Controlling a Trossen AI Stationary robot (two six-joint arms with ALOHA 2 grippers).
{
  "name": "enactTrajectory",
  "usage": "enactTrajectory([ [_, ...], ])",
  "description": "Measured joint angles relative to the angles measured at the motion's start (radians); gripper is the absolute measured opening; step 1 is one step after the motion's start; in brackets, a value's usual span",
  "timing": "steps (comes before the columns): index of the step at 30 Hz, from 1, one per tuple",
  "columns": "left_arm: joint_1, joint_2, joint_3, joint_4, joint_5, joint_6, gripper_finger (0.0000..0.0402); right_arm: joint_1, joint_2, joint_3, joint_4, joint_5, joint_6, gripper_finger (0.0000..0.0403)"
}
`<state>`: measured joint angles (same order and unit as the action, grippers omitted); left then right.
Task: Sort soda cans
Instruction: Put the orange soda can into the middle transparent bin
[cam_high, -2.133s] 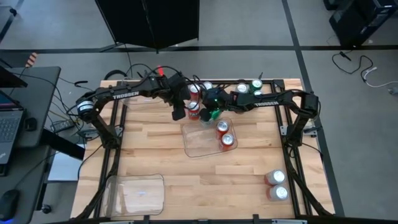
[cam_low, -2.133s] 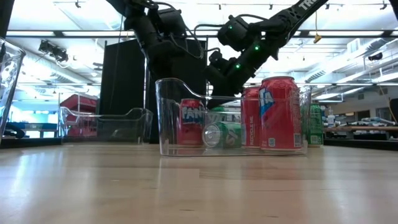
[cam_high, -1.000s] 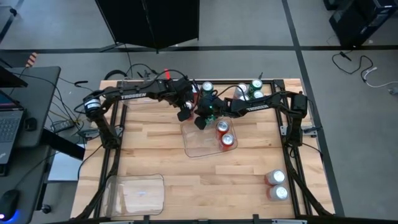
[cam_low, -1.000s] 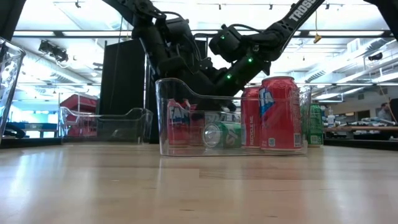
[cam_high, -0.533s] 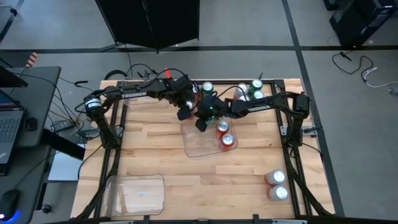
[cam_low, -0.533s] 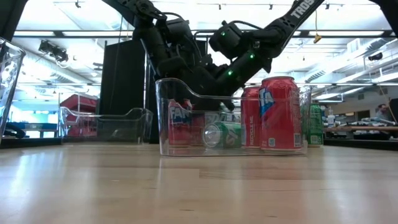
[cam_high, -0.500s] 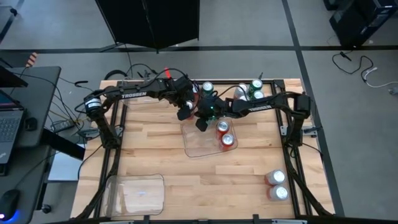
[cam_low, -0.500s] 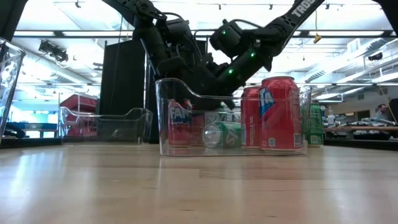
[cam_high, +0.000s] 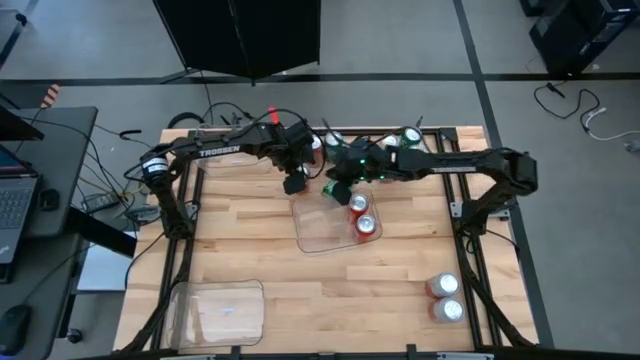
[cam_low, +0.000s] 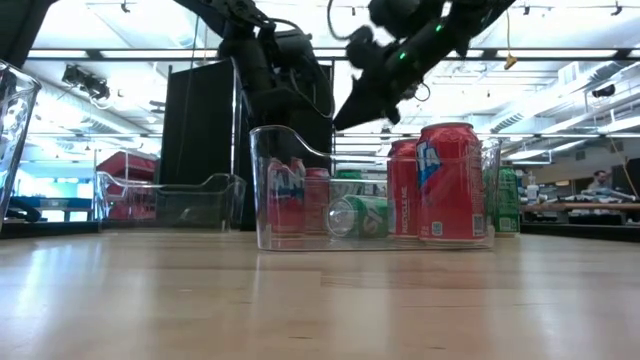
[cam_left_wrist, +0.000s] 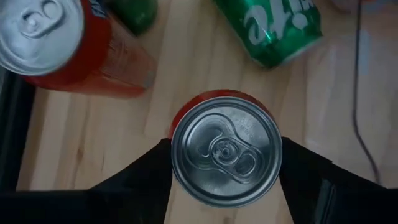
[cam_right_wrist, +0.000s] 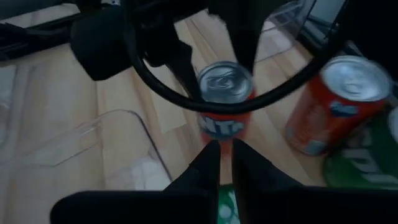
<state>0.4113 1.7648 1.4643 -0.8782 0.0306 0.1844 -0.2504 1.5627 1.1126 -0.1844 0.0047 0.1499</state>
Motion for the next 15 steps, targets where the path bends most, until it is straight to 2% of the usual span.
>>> enactTrajectory([
  [8, -0.024, -0.004, 0.159, -0.100, -0.021, 0.020, 0.0237, 0.000, -0.181, 0.000, -0.180, 0.054, -0.026, 0.0028],
  [15, -0.091, -0.009, 0.309, -0.194, -0.020, 0.022, 0.0237, 0.002, -0.330, 0.000, -0.338, 0.119, -0.023, 0.0028],
])
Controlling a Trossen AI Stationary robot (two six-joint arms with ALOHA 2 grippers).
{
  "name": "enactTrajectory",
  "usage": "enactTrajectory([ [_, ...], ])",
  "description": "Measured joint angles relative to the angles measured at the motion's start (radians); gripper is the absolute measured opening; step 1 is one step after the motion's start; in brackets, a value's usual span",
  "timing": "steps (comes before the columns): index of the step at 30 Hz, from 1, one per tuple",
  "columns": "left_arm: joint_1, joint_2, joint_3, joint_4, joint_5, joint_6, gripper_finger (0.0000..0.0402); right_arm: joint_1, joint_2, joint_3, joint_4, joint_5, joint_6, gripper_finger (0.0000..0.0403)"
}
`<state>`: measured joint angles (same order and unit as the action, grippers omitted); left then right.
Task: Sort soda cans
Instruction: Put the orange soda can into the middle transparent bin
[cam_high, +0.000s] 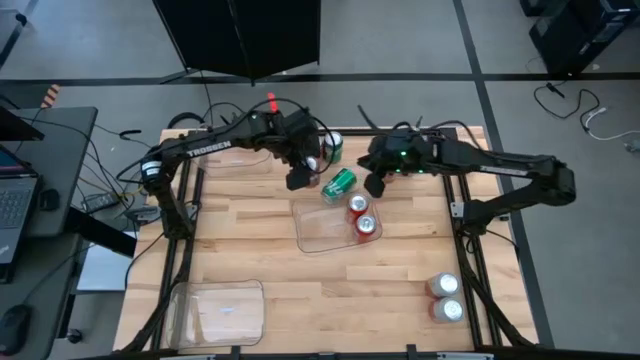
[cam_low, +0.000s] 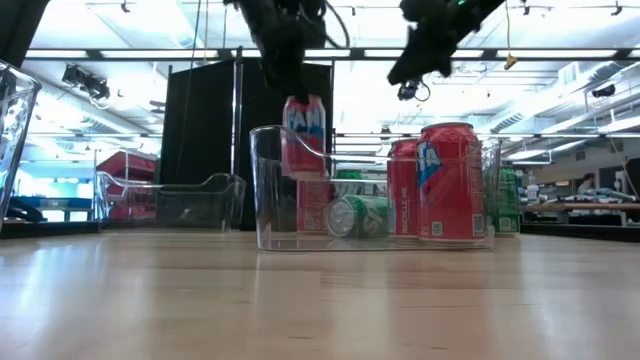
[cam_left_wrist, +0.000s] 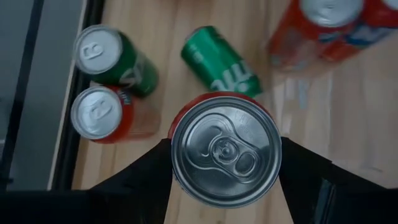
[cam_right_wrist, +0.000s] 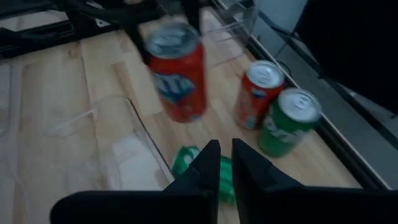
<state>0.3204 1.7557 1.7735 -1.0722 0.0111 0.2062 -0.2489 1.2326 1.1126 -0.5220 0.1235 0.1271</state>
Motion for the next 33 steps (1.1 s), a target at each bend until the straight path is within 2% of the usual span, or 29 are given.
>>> enactTrajectory([
  [5, -0.086, 0.000, 0.052, -0.035, 0.002, -0.006, 0.0237, 0.000, -0.074, 0.000, -0.088, 0.043, 0.016, 0.0027],
  [11, -0.196, -0.001, 0.047, -0.008, 0.049, -0.054, 0.0237, 0.001, -0.109, 0.000, -0.142, 0.059, 0.043, 0.0028],
  [16, -0.264, 0.001, -0.015, 0.084, 0.058, -0.077, 0.0237, 0.008, -0.102, 0.000, -0.145, 0.059, 0.046, 0.0025],
  [25, -0.322, 0.002, -0.170, 0.330, 0.066, -0.111, 0.0237, 0.026, -0.075, 0.000, -0.142, 0.059, 0.054, 0.0025],
  [33, -0.341, 0.054, -0.193, 0.411, 0.067, -0.107, 0.0237, 0.027, -0.072, 0.000, -0.121, 0.059, 0.054, 0.0020],
])
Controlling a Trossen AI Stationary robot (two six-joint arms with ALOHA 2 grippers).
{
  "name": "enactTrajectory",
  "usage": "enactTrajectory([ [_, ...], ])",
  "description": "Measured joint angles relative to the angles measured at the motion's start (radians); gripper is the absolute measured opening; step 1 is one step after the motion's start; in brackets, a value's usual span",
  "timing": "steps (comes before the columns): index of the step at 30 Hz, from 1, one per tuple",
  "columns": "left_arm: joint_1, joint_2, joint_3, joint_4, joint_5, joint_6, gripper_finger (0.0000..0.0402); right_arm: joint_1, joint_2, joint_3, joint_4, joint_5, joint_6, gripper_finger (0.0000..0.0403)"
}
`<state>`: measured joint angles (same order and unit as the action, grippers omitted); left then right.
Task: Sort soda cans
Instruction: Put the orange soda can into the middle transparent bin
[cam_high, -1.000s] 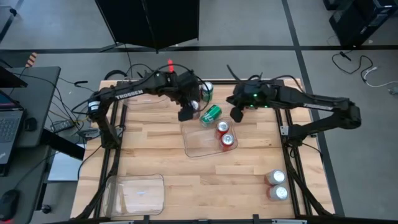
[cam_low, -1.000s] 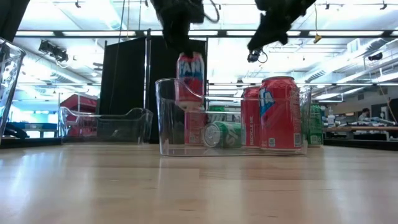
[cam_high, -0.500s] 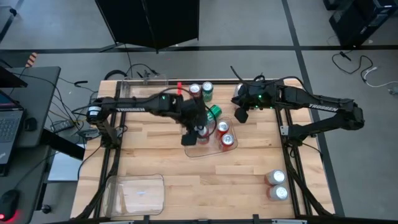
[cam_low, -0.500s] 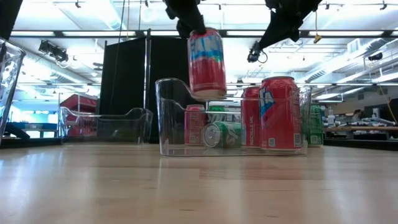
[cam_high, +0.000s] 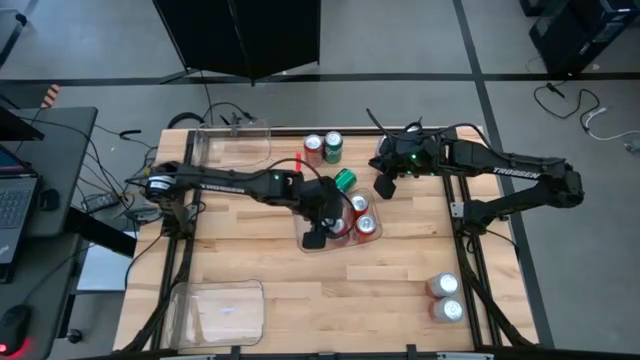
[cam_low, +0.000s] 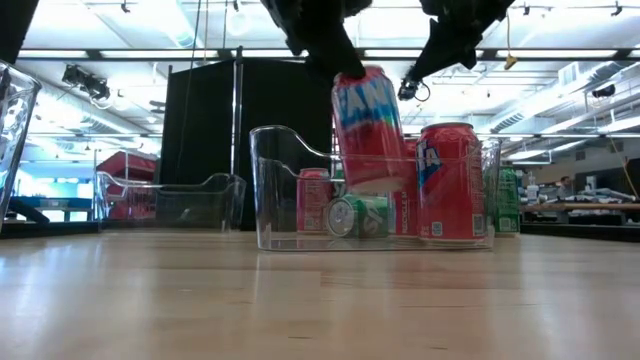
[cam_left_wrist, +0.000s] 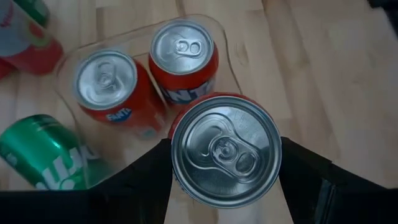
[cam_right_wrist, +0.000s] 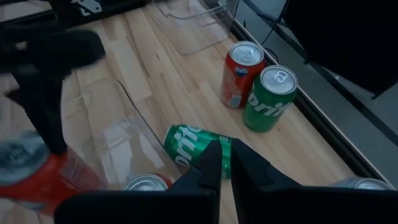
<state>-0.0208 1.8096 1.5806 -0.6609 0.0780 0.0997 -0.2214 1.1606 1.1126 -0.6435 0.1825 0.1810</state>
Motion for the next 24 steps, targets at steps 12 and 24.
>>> enactTrajectory([
  [12, 0.000, 0.099, 0.001, 0.051, -0.022, 0.023, 0.0237, 0.000, 0.000, 0.000, 0.010, 0.000, 0.003, 0.0021],
  [24, 0.001, 0.125, 0.004, 0.073, 0.012, -0.007, 0.0237, 0.000, 0.000, 0.000, 0.018, 0.000, 0.000, 0.0023],
])
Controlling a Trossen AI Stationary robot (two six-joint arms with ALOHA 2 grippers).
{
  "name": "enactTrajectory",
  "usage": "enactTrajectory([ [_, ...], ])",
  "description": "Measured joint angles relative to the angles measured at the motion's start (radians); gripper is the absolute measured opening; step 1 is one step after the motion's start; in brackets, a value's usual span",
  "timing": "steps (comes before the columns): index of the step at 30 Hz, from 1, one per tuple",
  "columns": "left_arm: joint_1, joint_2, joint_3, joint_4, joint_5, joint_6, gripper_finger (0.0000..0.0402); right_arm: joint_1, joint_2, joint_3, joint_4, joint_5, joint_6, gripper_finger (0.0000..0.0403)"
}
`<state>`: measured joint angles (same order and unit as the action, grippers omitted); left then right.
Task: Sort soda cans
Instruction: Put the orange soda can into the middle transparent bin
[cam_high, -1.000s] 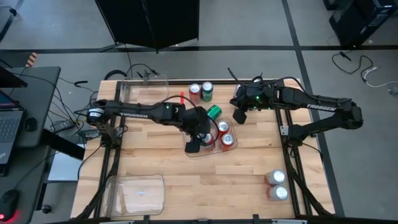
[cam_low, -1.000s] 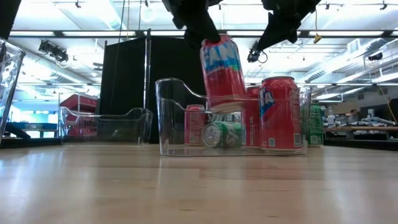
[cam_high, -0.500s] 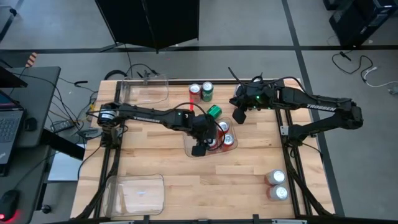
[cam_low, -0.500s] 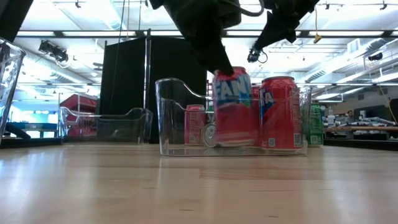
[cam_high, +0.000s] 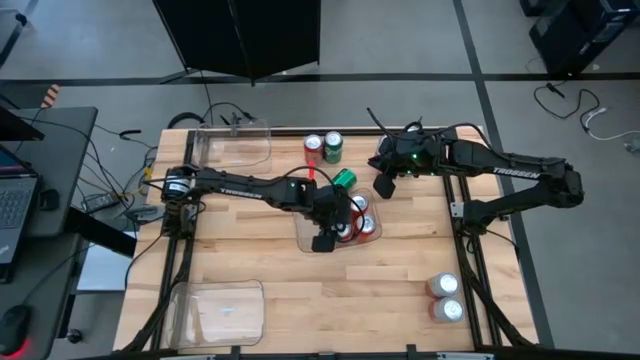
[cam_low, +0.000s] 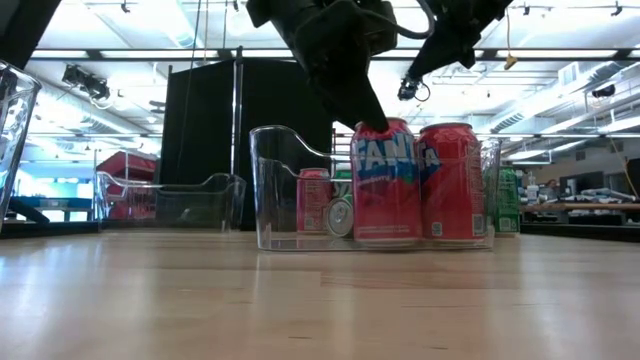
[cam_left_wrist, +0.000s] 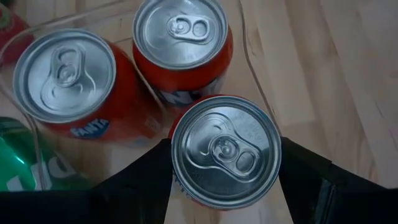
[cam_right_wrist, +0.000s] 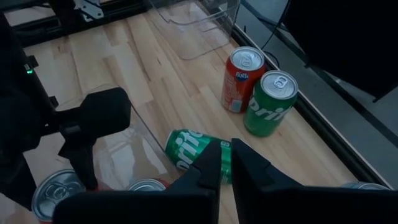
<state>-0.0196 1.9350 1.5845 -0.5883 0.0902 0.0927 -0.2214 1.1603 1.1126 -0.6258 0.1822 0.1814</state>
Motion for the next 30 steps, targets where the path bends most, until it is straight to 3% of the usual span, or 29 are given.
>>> enactTrajectory([
  [8, -0.001, 0.004, -0.002, -0.015, 0.011, -0.026, 0.0346, 0.000, 0.000, 0.000, 0.004, 0.000, 0.001, 0.0031],
  [15, -0.001, 0.003, 0.057, -0.075, 0.009, -0.022, 0.0365, 0.000, 0.000, 0.000, 0.003, 0.000, 0.001, 0.0041],
  [22, 0.008, -0.011, 0.219, -0.288, -0.073, 0.026, 0.0337, 0.000, 0.000, 0.000, 0.003, 0.000, -0.005, 0.0055],
  [26, 0.041, -0.059, 0.255, -0.354, -0.097, 0.039, 0.0286, 0.000, 0.000, 0.000, -0.005, 0.000, -0.044, 0.0055],
  [30, 0.101, -0.121, 0.230, -0.406, -0.097, 0.005, 0.0211, 0.000, -0.001, -0.011, 0.030, 0.000, -0.090, 0.0039],
])
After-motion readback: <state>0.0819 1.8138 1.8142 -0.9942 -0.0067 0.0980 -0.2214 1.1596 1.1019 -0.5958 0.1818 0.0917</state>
